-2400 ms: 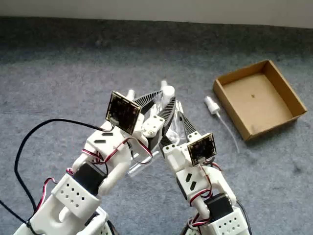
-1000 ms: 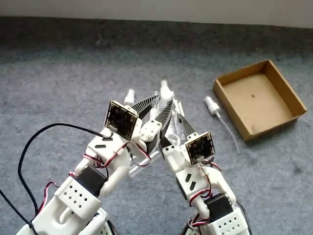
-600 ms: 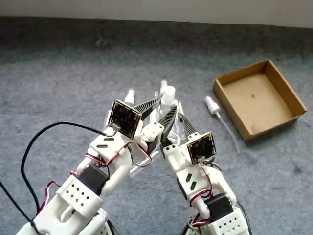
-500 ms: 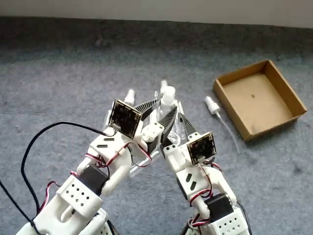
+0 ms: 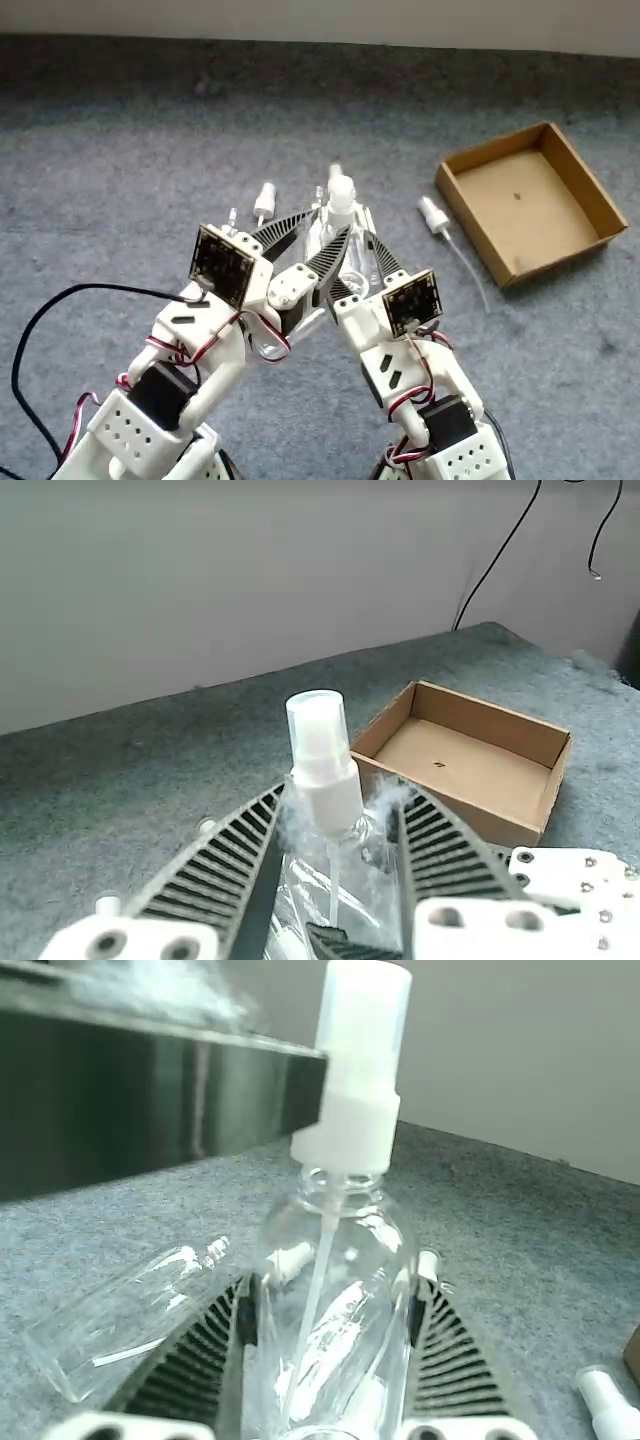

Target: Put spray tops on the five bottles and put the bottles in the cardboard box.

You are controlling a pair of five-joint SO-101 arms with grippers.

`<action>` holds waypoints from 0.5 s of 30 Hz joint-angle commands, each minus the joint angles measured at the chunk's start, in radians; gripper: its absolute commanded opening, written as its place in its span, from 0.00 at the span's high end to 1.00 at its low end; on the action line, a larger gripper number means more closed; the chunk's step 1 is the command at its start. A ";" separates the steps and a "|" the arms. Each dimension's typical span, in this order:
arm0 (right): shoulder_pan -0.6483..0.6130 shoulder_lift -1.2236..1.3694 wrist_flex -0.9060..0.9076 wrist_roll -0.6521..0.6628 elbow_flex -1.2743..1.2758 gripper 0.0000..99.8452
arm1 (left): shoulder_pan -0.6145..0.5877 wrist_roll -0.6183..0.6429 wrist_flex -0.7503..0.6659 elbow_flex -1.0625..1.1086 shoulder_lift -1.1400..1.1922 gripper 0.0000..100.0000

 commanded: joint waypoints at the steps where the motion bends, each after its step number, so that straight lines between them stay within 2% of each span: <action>1: -0.007 -0.015 -0.001 -0.002 0.148 0.93 | -0.012 0.003 0.077 -0.044 -0.114 0.87; 9: 0.084 -0.015 -0.002 -0.003 0.148 0.93 | -0.231 0.005 0.209 -0.047 -0.249 0.87; 15: 0.097 -0.015 -0.001 -0.005 0.148 0.93 | -0.294 0.005 0.388 -0.042 -0.323 0.90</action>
